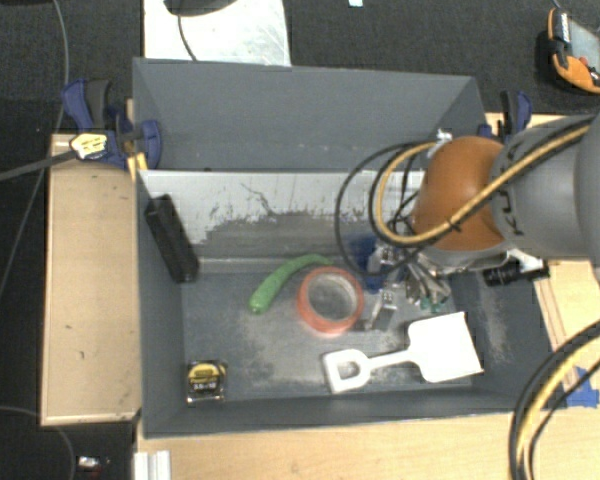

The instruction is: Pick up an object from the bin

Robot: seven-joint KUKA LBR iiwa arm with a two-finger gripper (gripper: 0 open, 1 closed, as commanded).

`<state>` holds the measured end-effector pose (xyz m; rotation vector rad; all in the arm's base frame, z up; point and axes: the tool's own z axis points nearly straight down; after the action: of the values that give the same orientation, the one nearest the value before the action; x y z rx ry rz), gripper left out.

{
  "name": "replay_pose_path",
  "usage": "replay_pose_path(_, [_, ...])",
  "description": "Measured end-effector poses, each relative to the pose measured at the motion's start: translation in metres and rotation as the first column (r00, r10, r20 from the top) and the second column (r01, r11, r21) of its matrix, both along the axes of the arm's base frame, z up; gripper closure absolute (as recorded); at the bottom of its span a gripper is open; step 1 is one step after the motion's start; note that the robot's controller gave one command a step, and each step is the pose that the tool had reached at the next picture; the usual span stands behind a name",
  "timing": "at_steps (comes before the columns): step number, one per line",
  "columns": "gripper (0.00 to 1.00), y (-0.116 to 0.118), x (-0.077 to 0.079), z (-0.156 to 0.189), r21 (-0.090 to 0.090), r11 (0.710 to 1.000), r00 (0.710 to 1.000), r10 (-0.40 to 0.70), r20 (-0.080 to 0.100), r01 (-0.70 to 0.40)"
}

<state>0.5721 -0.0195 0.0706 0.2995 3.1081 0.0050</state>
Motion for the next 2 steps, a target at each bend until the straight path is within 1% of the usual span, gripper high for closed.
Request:
replay_pose_path(1, [1.0, -0.0001, 0.0127, 0.0071, 0.0, 0.997, 0.997, -0.08, 0.006, 0.08])
replay_pose_path(2, [0.0, -0.0003, 0.0119, 0.0063, 0.0, 0.997, 0.997, -0.079, 0.004, 0.079])
